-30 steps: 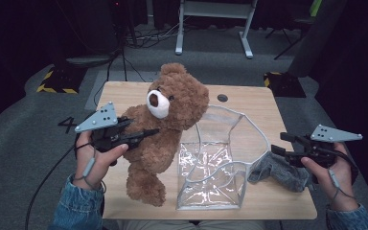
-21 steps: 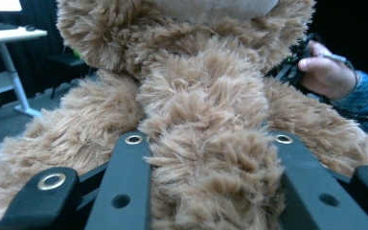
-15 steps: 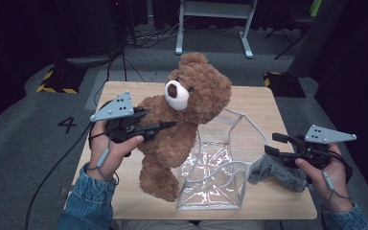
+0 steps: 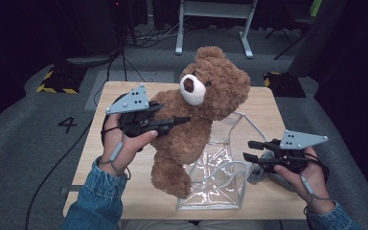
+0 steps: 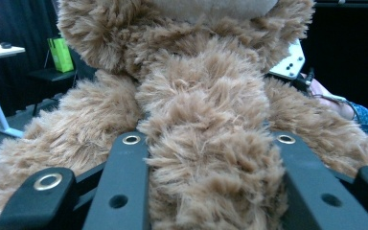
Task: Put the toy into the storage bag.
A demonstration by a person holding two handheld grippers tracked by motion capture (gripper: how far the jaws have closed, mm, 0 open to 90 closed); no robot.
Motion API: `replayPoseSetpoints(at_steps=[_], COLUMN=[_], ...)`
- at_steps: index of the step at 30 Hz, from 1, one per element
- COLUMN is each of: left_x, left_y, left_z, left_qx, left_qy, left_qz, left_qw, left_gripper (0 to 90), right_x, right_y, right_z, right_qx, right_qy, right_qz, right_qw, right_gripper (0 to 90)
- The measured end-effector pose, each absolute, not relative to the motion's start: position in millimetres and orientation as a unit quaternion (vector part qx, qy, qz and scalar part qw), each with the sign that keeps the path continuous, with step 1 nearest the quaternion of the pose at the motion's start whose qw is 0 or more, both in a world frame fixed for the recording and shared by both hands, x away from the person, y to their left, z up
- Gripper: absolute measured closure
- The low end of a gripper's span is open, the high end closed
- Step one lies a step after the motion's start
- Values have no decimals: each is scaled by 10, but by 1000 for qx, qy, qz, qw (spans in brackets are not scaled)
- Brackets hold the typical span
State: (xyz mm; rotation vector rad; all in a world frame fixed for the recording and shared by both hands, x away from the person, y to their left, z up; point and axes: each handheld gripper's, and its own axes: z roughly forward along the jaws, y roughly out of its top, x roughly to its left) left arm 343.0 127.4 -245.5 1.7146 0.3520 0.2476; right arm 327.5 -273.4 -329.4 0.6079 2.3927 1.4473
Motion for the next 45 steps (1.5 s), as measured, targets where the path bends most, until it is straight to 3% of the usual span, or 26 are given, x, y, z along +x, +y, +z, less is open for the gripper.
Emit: replayPoseSetpoints(at_steps=[10, 22, 34, 39, 45], left_x=[3417, 3469, 3642, 3706, 3741], left_y=[1212, 877, 313, 173, -6], left_z=[-2349, -2198, -2403, -2515, -2554], left_qx=[742, 735, 757, 775, 776], left_qy=[145, 117, 96, 95, 86], left_qz=[106, 89, 54, 56, 48], left_qw=[646, 662, 644, 623, 623], left_gripper=[654, 648, 645, 645, 644], right_x=[3112, 3039, 3028, 3035, 3043], right_y=[-2712, -2718, -2766, -2817, -2878], right_z=[-3240, -3244, -3252, -3246, -3246], right_qx=[180, 168, 176, 191, 202], right_qy=[838, 837, 831, 821, 814], right_qz=[500, 509, 515, 523, 528], right_qw=[121, 111, 112, 126, 134], right_gripper=[639, 633, 604, 526, 494])
